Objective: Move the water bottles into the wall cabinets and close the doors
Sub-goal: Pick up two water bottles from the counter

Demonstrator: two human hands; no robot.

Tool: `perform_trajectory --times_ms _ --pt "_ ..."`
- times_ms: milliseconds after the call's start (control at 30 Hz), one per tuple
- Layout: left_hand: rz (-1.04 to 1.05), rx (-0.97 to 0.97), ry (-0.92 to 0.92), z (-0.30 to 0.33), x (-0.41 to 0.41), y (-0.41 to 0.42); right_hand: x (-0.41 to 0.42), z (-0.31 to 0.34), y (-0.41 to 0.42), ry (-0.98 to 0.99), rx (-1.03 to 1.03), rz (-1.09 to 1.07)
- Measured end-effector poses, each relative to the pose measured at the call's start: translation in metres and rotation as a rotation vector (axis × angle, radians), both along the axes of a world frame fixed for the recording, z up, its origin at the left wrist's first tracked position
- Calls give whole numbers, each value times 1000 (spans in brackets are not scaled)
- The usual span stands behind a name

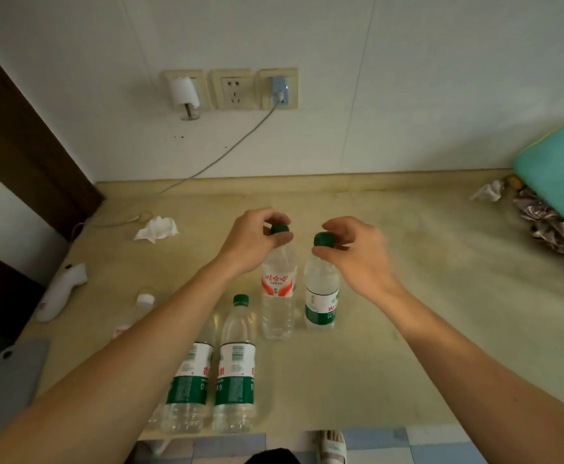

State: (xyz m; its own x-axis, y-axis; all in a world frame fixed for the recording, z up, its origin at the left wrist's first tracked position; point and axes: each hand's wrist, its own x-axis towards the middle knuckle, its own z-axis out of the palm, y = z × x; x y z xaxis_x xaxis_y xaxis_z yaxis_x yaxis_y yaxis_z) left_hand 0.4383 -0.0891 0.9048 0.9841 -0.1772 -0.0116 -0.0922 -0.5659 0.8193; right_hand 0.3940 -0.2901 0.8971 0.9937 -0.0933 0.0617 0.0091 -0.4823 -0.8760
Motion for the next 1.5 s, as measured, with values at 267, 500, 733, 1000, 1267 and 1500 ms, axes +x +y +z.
perform_trajectory --times_ms 267,500,733,1000,1267,1500 --pt "22 -109 -159 0 -33 -17 6 2 -19 -135 -134 58" --pt "43 -195 -177 -17 -47 -7 15 -6 -36 -142 -101 78" --pt "106 -181 -88 -40 -54 -9 19 -28 -36 -86 -22 91" --pt "273 -309 112 -95 -74 -25 13 -101 -41 264 57 163" --pt "386 -338 91 -116 -68 -37 21 -118 -30 232 151 160" --pt "398 -409 58 -101 -61 -33 13 -107 -26 216 208 31"
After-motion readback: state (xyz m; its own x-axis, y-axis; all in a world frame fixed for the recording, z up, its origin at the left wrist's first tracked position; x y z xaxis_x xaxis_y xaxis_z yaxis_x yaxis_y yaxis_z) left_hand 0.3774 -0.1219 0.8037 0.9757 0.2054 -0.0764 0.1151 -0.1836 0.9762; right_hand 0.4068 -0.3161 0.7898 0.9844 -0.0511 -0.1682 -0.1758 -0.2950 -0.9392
